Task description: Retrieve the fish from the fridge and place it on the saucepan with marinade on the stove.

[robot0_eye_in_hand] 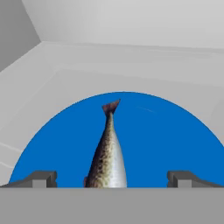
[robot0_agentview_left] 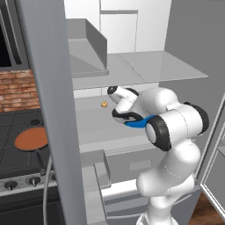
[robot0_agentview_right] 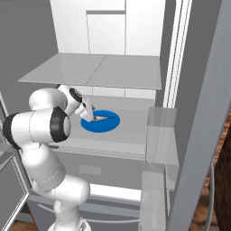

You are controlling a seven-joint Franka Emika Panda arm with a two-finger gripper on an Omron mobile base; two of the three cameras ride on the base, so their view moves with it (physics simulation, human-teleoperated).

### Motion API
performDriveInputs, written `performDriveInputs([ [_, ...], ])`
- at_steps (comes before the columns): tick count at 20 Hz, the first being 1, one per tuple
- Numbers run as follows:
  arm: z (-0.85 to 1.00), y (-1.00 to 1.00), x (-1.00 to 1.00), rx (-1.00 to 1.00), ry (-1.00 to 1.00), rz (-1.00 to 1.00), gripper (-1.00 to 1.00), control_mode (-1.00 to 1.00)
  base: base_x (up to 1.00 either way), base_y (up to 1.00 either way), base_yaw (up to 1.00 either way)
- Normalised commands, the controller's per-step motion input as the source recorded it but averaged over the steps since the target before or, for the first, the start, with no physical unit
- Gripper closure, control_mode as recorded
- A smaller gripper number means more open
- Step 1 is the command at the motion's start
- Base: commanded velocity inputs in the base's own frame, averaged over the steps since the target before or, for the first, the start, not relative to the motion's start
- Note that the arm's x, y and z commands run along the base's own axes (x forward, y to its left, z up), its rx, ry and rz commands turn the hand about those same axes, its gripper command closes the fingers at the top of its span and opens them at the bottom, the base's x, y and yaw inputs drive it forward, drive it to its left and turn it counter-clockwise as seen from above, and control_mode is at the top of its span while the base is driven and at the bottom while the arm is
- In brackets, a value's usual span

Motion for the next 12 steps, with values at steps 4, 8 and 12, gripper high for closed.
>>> performDriveInputs([
  [4, 0.0, -0.19, 0.0, 0.04, 0.0, -0.01, -1.0, -1.0, 0.0, 0.0, 0.0],
  [8, -0.04, -0.15, 0.0, 0.01, 0.0, 0.0, -1.0, -1.0, 0.0, 0.0, 0.0],
  [12, -0.12, -0.07, 0.0, 0.0, 0.0, 0.0, -1.0, -1.0, 0.0, 0.0, 0.0],
])
